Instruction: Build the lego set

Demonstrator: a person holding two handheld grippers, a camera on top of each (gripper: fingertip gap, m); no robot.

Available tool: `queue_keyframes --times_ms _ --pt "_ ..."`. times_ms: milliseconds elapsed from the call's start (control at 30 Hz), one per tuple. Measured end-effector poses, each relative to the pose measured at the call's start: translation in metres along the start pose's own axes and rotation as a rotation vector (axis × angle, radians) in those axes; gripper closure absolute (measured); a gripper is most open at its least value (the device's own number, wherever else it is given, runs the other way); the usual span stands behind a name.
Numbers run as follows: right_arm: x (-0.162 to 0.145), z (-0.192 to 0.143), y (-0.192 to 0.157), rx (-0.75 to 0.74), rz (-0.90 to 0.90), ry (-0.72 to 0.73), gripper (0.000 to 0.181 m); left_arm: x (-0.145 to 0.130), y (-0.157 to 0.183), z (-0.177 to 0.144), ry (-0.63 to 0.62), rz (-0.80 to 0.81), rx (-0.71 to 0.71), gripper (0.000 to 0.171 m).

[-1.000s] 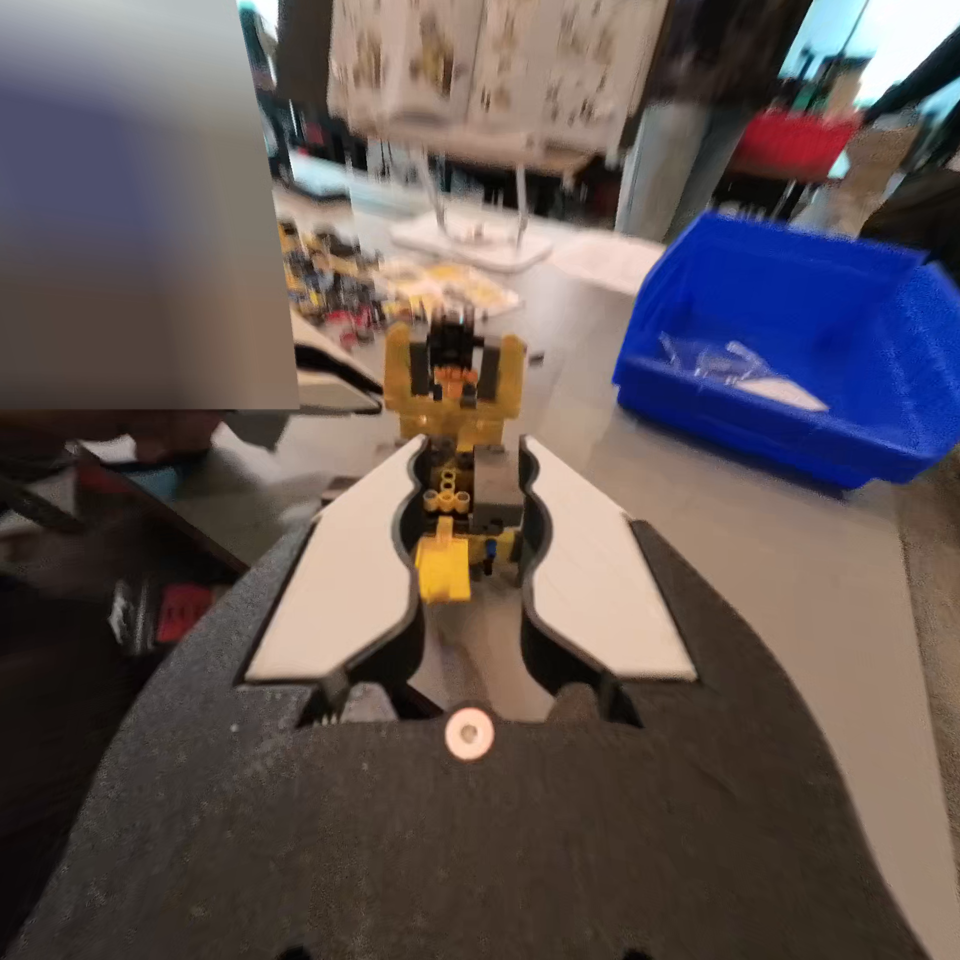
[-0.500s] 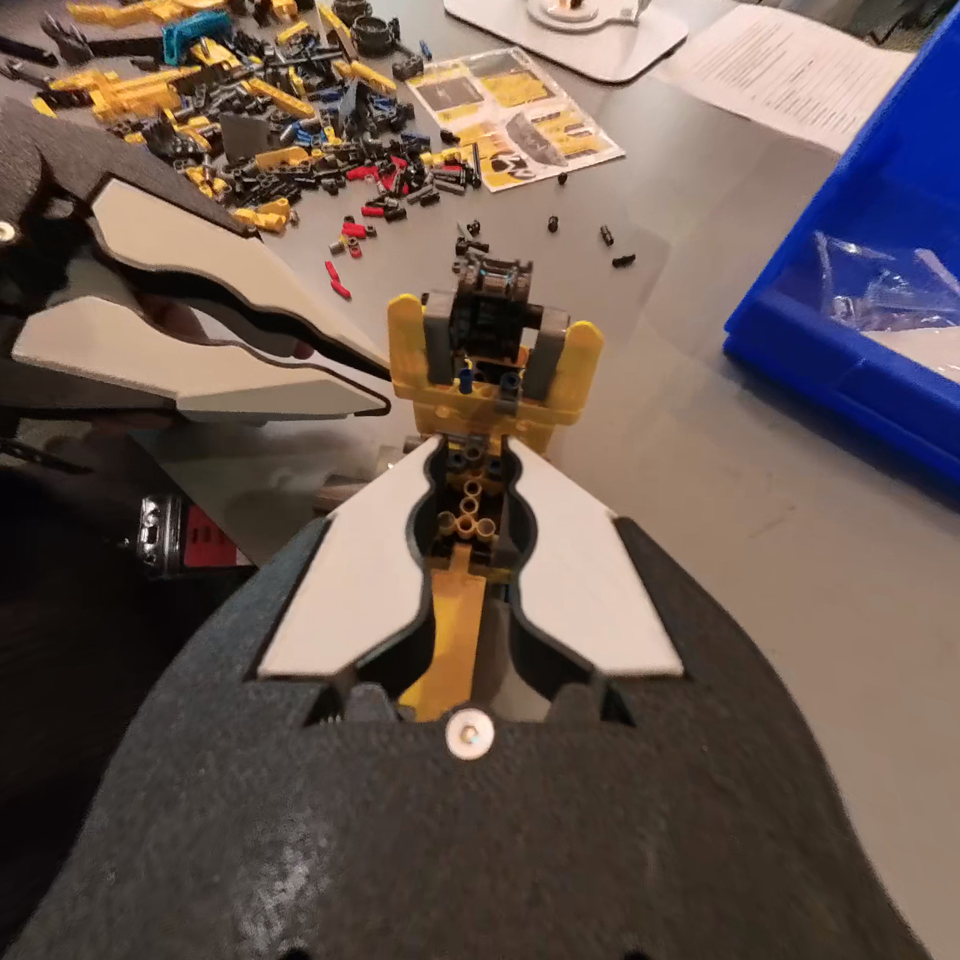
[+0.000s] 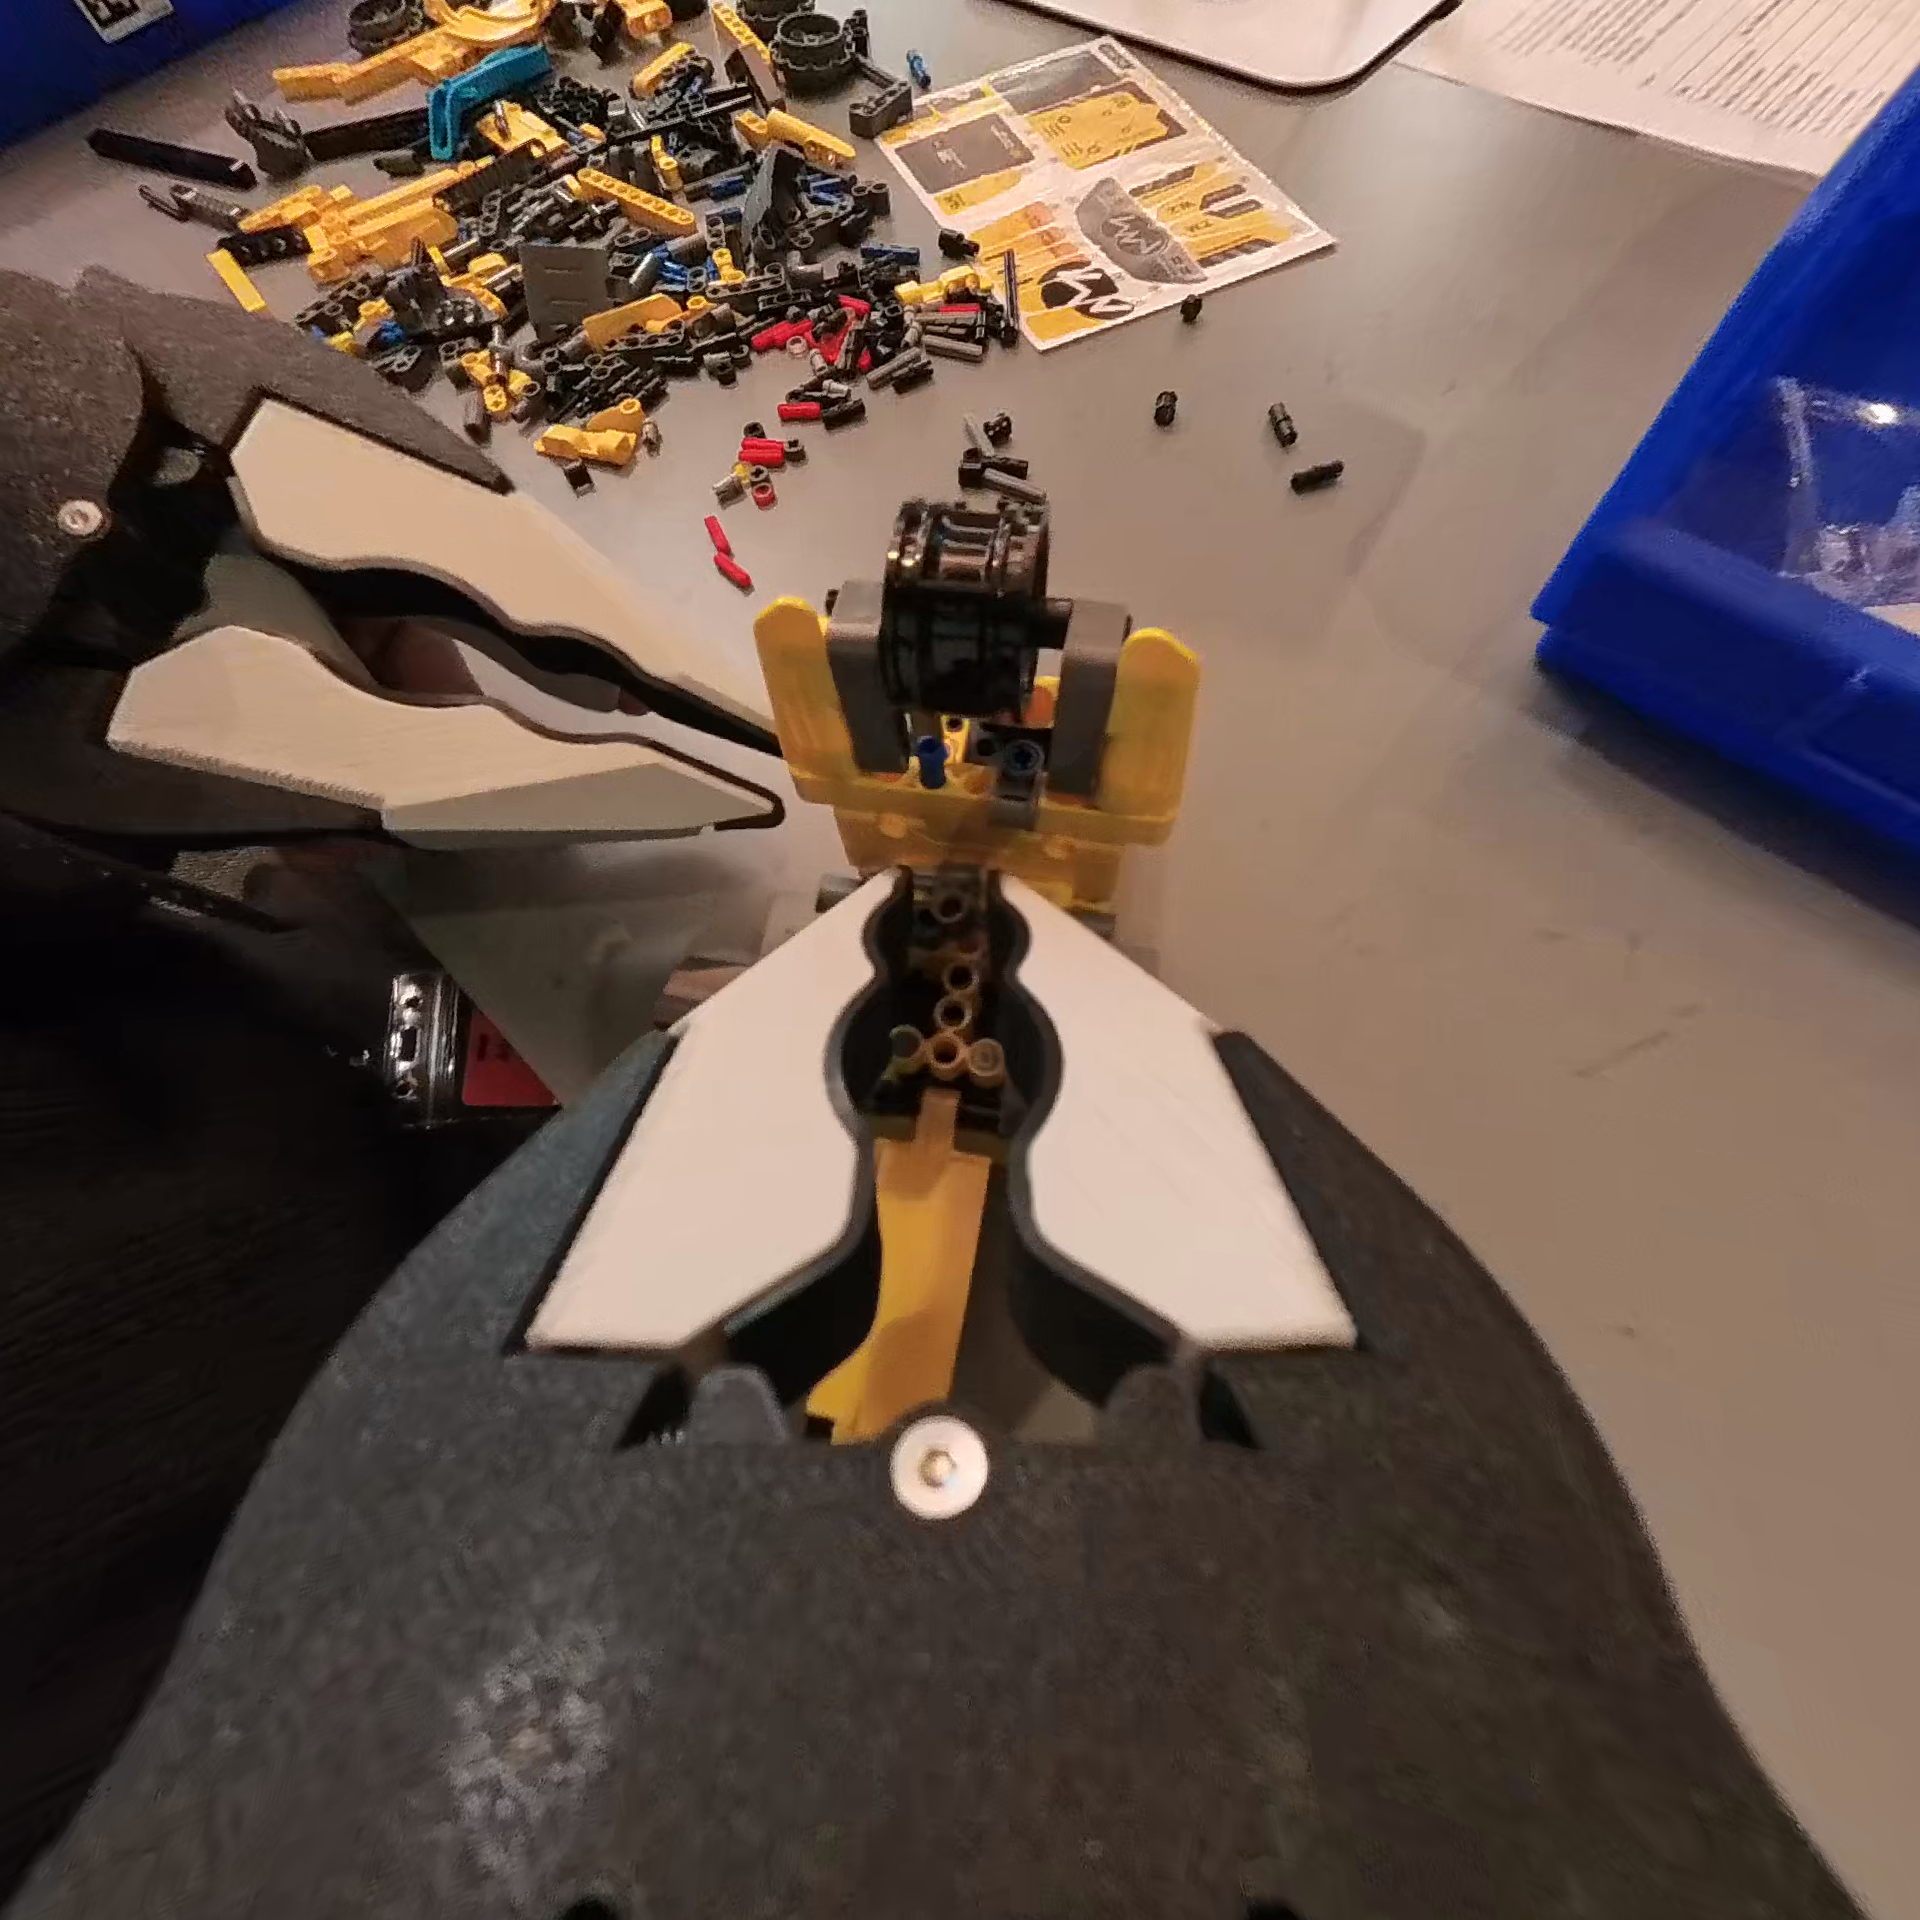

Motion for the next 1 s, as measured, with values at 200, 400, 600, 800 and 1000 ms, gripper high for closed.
queue_keyframes --times_ms 200,400,600,800,1000 --pt "0.000 0.000 0.001 -0.012 -0.008 0.004 0.166 -0.001 0.005 0.002 -0.014 0.052 0.016 0.164" --pt "-0.001 0.003 0.005 0.071 0.070 0.039 0.173 -0.001 0.005 0.002 -0.014 0.051 0.013 0.164" --pt "-0.003 0.002 0.008 0.089 0.079 0.047 0.171 0.000 0.003 0.000 0.000 0.031 0.010 0.164" --pt "-0.003 -0.007 0.010 0.048 0.052 0.046 0.171 0.000 0.003 -0.001 0.007 0.030 0.017 0.163" --pt "-0.004 -0.007 0.009 0.013 0.003 0.029 0.169 0.000 0.004 -0.001 0.007 0.043 0.024 0.164"
Point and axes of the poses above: each gripper's, where its closed fingertips meet, z out along the fingers, x out of its top, y = z × x across the jaws, the point moved 6 cm from there along -z, back along the fingers, and after that the axes turned 9 degrees about x, right-handed, at the moved point
